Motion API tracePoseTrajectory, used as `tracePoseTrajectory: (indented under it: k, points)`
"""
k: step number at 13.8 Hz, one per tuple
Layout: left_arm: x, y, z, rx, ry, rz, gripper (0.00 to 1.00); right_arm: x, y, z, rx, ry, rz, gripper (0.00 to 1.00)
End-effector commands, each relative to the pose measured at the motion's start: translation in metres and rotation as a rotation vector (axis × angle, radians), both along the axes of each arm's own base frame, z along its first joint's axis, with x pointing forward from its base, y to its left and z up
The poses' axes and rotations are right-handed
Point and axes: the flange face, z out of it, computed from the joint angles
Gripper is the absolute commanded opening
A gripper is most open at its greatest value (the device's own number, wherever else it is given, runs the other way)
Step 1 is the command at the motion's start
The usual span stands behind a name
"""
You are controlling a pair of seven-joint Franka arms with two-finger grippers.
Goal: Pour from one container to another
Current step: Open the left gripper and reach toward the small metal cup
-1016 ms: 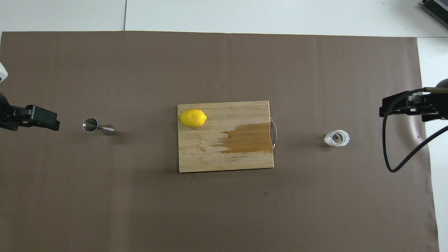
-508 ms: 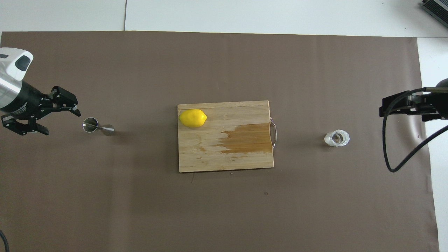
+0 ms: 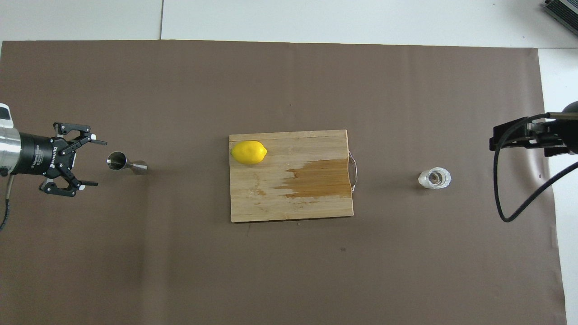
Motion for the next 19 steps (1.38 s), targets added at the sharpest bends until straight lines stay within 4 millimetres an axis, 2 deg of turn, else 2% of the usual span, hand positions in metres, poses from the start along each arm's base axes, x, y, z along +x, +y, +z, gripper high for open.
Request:
tracePoseTrajectory:
  k: [1,4,7,8,16,19]
  points:
    - [-0.019,-0.001,-0.008,-0.073,0.019,0.240,1.00,-0.006,-0.004,0.001,0.005,-0.008,0.016,1.00]
    - [-0.029,0.007,-0.024,-0.161,0.047,0.462,1.00,-0.005,-0.004,0.000,0.005,-0.006,0.016,1.00]
    - [-0.046,0.023,-0.055,-0.247,0.093,0.619,1.00,-0.006,-0.004,0.001,0.005,-0.008,0.016,1.00]
    - [-0.048,0.024,-0.059,-0.263,0.096,0.645,1.00,-0.006,-0.004,0.001,0.005,-0.008,0.016,1.00]
    - [-0.054,0.019,-0.075,-0.322,0.094,0.757,1.00,-0.006,-0.004,0.001,0.005,-0.008,0.016,1.00]
    - [-0.050,0.015,-0.073,-0.333,0.088,0.755,1.00,-0.005,-0.004,0.000,0.005,-0.006,0.016,1.00]
